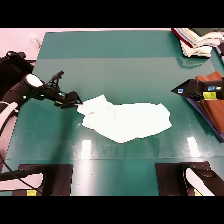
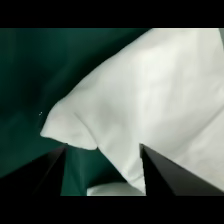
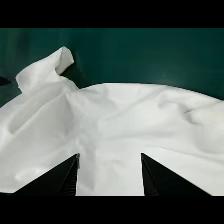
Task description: Fold the shirts.
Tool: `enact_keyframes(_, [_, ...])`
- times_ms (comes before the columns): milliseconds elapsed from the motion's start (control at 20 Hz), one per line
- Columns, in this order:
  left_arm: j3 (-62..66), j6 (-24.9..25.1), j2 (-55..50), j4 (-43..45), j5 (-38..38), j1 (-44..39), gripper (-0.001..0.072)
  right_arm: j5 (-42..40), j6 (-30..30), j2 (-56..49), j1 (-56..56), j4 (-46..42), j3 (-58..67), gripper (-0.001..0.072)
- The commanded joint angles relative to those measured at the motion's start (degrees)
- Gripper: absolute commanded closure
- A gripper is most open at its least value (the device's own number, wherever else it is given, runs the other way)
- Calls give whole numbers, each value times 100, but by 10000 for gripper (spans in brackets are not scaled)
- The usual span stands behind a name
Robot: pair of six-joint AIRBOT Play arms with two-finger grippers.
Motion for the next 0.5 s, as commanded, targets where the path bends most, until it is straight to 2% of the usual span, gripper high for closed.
enact_keyframes(0, [-136, 50, -376, -422, 610, -284, 171, -295, -2, -98, 264, 63, -2, 282])
enact_keyframes(100, [-122, 52, -389, -627, 994, -389, 173, -361, -4, -98, 334, 52, -2, 281])
enact_keyframes(150, [-66, 46, -389, -693, 1075, -387, 233, -352, -2, -107, 308, -22, -2, 281])
enact_keyframes(200, [50, 109, -380, -647, 1086, -380, 536, -339, -2, -114, 251, -236, -4, 281])
enact_keyframes(250, [192, 256, -356, -643, 1045, -369, 667, -291, 0, -140, 162, -476, -4, 281])
enact_keyframes(450, [1158, 326, -286, -313, 619, -369, 677, 297, -92, -695, -378, -1200, -31, 276])
